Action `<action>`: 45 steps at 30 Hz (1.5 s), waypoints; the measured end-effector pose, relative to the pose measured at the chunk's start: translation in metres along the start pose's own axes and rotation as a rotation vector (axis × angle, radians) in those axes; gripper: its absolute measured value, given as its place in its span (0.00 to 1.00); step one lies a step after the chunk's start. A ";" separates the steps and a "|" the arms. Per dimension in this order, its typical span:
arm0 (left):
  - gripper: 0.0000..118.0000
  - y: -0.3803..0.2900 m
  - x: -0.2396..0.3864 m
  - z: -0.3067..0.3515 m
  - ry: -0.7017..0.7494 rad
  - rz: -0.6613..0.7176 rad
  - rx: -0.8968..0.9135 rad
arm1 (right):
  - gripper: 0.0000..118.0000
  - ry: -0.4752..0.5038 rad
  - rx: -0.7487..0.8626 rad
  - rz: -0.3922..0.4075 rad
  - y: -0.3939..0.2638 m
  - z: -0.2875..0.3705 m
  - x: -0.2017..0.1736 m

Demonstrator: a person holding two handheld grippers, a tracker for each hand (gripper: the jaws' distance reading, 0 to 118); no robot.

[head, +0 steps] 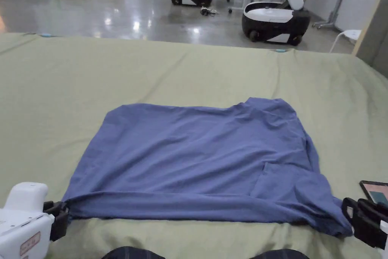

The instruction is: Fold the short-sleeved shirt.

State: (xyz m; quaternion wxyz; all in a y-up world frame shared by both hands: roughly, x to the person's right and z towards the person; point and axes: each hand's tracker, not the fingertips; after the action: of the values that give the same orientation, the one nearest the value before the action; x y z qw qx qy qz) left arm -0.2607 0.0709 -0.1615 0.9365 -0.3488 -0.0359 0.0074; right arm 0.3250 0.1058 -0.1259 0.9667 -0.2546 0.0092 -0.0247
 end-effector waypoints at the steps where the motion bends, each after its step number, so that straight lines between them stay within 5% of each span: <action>1: 0.02 0.001 -0.003 0.000 -0.041 0.039 -0.013 | 0.54 0.001 -0.023 0.000 -0.001 -0.005 -0.001; 2: 0.02 0.002 -0.001 0.003 -0.027 0.041 -0.005 | 0.82 0.010 -0.054 0.005 -0.003 -0.011 -0.001; 3: 0.02 0.002 0.000 0.003 -0.019 0.028 -0.003 | 0.92 0.033 -0.058 0.010 -0.006 -0.014 -0.002; 6: 0.02 0.003 0.001 0.005 -0.011 0.001 -0.015 | 0.92 0.056 -0.149 0.034 -0.012 -0.035 -0.008; 7: 0.02 0.004 0.001 0.005 -0.015 0.000 -0.019 | 0.82 0.085 -0.178 0.037 -0.014 -0.040 -0.009; 9: 0.02 0.005 0.001 0.005 -0.019 -0.003 -0.028 | 0.05 0.032 -0.170 0.038 -0.018 -0.045 -0.009; 10: 0.02 0.007 0.004 0.009 -0.011 -0.007 -0.030 | 0.05 -0.007 -0.180 0.033 -0.015 -0.044 -0.008; 12: 0.01 0.011 0.007 0.014 -0.011 -0.020 -0.033 | 0.05 0.075 -0.194 -0.031 -0.010 -0.042 0.001; 21: 0.01 0.107 0.016 0.049 -0.021 -0.082 0.132 | 0.05 0.088 0.005 -0.035 0.102 -0.026 0.007; 27: 0.01 0.196 0.010 -0.044 -0.031 -0.073 -0.006 | 0.05 0.014 -0.089 -0.030 0.168 -0.111 -0.005; 35: 0.01 0.186 0.023 -0.158 0.017 -0.062 -0.267 | 0.07 -0.054 -0.337 0.024 0.136 -0.213 -0.009; 36: 0.06 0.185 0.025 -0.149 0.003 -0.099 -0.226 | 0.17 -0.088 -0.281 0.073 0.134 -0.202 -0.011; 37: 0.34 0.183 0.027 -0.135 -0.001 -0.115 -0.170 | 0.47 -0.107 -0.205 0.093 0.134 -0.188 -0.012; 38: 0.74 0.176 0.028 -0.112 0.010 -0.129 -0.079 | 0.69 -0.072 -0.121 0.104 0.132 -0.167 -0.011; 39: 1.00 0.165 0.033 -0.084 0.012 -0.176 0.009 | 0.81 -0.026 -0.044 0.101 0.128 -0.142 -0.011; 41: 0.99 0.134 0.047 -0.027 0.028 -0.255 0.255 | 0.82 0.002 0.065 0.089 0.115 -0.100 -0.014; 45: 1.00 0.060 0.042 0.027 0.087 -0.192 0.321 | 0.82 0.055 0.122 0.070 0.067 -0.041 -0.019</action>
State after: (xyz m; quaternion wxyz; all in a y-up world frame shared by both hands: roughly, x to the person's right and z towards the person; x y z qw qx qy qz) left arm -0.2198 0.1353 -0.1779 0.9772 -0.1897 -0.0266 -0.0915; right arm 0.3081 0.1450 -0.1941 0.9801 -0.1939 0.0433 0.0017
